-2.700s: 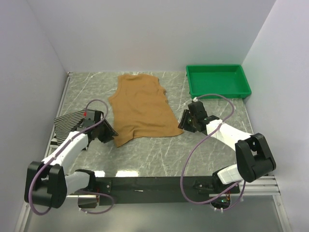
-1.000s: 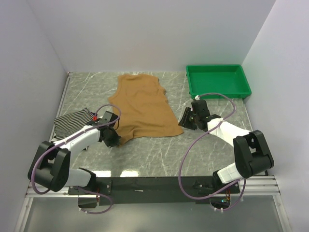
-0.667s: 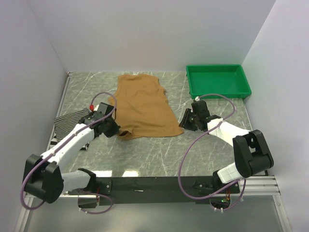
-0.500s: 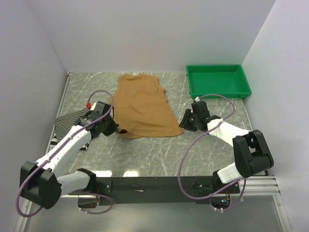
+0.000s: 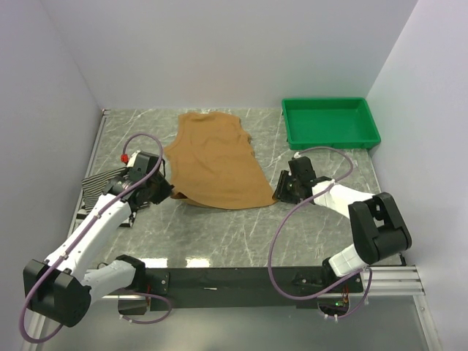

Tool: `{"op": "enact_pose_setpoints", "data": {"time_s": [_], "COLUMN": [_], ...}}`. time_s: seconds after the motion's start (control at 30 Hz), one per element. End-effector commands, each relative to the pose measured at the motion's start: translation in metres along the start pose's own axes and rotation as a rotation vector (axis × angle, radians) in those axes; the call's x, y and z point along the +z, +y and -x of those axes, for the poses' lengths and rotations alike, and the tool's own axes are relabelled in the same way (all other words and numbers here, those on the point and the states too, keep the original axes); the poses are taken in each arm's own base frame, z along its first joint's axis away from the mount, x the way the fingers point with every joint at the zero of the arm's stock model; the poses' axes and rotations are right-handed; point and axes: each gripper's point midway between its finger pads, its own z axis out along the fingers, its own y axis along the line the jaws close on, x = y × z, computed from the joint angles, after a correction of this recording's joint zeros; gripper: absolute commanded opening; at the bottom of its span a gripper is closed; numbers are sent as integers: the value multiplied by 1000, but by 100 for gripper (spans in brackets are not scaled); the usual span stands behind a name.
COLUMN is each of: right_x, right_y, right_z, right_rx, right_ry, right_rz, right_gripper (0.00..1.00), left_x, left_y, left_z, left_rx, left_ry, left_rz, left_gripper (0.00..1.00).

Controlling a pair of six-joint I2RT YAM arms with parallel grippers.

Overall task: Fold and stack the tank tops
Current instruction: Flatten the tank top out

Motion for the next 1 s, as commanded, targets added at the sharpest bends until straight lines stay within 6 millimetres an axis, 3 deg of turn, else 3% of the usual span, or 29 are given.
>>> {"op": "enact_pose_setpoints", "data": {"time_s": [0.0,0.3,0.53,0.7,0.83,0.97], "right_x": [4,8,8,12,16,-10], "right_y": [-6,7,1,7,5,5], "right_z": [-5,-25,-45,-56,-55,-25], "right_rx": [-25,-44,-15,-50,-57,-72], "right_ry": [20,77,91,91,98,7], "right_rz": [-47,-54,-103,-147,-195,-238], "right_gripper": [46,45,43,40,0,0], "left_x": [-8,-16,-22,-31,-41,-53], "left_y": [-8,-12,-18,-25,-30,-33], "left_z": [10,19,24,31,42,58], "left_rx": [2,-12,-21,-24,-19,-28], "left_ry": [-30,-50,-56,-74,-108,-146], "left_rz": [-32,-58,-85,-118,-143,-172], "left_gripper": [0,0,0,0,0,0]}}
